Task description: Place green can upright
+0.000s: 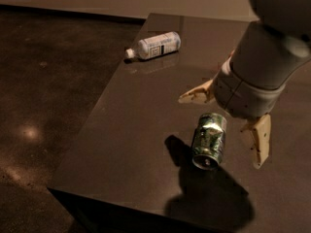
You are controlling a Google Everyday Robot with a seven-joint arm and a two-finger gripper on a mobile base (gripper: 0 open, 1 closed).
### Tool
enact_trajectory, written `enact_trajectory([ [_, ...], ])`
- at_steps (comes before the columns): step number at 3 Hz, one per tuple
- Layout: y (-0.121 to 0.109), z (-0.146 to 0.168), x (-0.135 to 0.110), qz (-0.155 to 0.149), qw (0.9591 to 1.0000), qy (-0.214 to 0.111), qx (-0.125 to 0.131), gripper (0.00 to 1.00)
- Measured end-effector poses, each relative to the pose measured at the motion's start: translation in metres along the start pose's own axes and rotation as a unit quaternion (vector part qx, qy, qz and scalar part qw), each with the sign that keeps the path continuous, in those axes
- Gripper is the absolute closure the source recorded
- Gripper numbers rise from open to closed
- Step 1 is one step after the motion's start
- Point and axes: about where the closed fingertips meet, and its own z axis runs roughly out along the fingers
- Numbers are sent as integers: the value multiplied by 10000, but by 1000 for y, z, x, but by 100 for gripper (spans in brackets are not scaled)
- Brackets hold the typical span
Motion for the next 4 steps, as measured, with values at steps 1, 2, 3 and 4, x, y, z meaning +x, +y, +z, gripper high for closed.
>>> enact_trajectory([
  [1,2,24,-7,-715,9969,85,-312,0],
  [2,2,40,-4,-978,9938,117,-516,0],
  [3,3,53,1,-1097,9915,63,-692,0],
  [4,3,56,-1,-1172,9899,-38,-793,16],
])
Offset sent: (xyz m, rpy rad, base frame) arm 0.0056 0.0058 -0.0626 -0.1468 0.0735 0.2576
